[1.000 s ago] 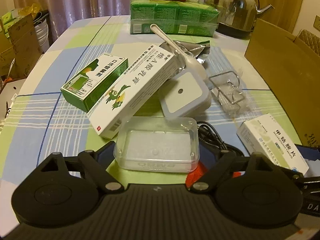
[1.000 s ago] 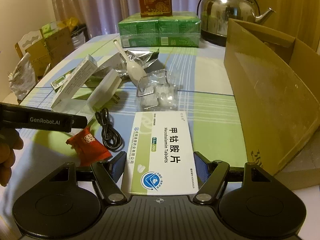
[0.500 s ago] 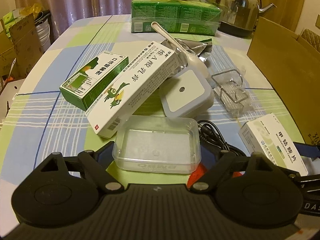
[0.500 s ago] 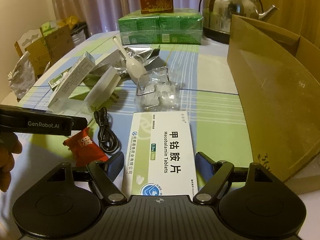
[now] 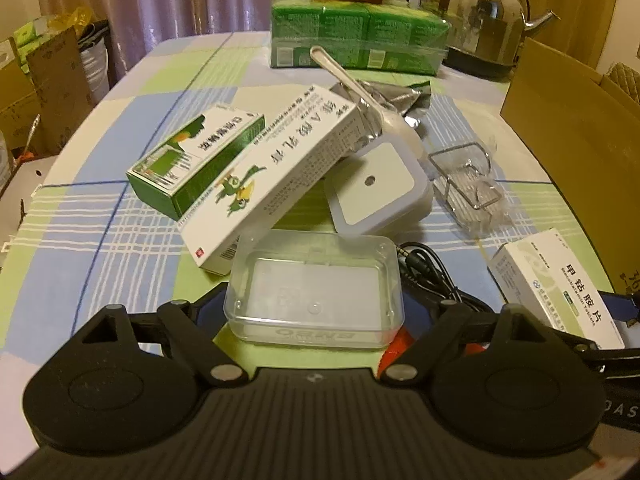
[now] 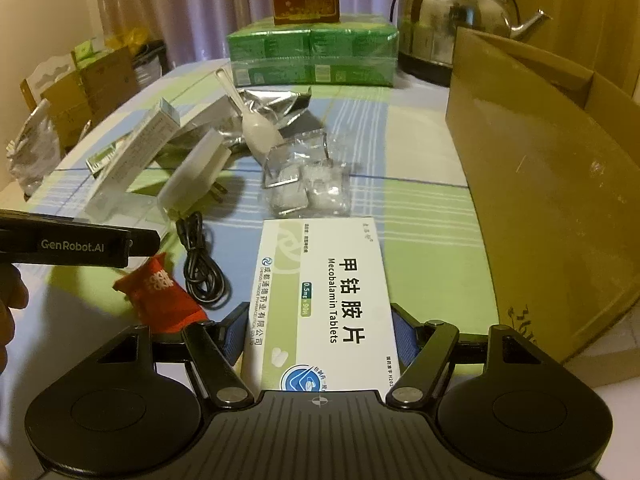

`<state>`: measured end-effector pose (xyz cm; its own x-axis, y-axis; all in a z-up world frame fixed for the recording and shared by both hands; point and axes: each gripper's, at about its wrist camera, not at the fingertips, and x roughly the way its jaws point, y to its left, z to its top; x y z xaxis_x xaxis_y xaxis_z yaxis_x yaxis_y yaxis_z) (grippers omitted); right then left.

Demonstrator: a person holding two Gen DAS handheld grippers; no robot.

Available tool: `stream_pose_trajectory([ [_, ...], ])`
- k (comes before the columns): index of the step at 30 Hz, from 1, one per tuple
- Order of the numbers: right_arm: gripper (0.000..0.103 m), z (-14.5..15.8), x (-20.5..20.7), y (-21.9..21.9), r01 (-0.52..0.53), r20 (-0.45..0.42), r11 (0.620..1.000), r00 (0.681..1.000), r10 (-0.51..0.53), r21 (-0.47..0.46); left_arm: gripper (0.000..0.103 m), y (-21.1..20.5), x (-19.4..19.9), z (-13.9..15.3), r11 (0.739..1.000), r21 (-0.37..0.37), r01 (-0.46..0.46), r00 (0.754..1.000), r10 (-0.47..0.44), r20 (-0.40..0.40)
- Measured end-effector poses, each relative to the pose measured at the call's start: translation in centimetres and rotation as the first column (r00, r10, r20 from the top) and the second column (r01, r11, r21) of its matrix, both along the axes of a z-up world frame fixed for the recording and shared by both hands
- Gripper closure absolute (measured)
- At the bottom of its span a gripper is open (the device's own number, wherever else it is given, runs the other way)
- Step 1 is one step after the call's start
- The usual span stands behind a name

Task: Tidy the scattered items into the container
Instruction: 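Close right gripper on white medicine box while left gripper grasps clear plastic box, then carry white box and clear plastic box over the cardboard box with both grippers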

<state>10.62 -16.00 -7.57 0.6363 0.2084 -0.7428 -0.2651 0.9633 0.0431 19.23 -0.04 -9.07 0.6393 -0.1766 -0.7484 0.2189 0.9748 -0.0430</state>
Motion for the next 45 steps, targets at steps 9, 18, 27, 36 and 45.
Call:
stream_pose_trajectory([
  [9,0.035,3.2,-1.6,-0.3,-0.007,0.065,1.000,0.998,0.006,0.015,0.020,0.3,-2.2,2.5,0.999,0.020,0.025,0.998,-0.026,0.055],
  [18,0.035,8.5,-3.4,-2.1,0.009,0.168,0.999,0.986,-0.016,0.042,0.020,-1.1,-4.8,6.1,0.998,0.015,0.068,0.992,-0.069,0.101],
  [27,0.035,13.8,-3.6,-7.8,0.070,0.226,0.993,0.970,-0.090,0.096,0.020,-6.0,-6.5,11.0,0.983,-0.021,0.183,0.972,-0.178,0.155],
  [36,0.035,14.6,1.0,-17.7,0.178,0.167,0.979,0.967,-0.192,0.098,0.020,-16.8,-6.6,14.5,0.894,0.005,0.448,0.873,-0.439,0.212],
  [45,0.035,14.0,7.0,-24.4,0.050,0.116,0.996,0.992,-0.058,0.068,0.020,-26.1,-4.6,13.7,0.664,0.128,0.736,0.642,-0.746,0.176],
])
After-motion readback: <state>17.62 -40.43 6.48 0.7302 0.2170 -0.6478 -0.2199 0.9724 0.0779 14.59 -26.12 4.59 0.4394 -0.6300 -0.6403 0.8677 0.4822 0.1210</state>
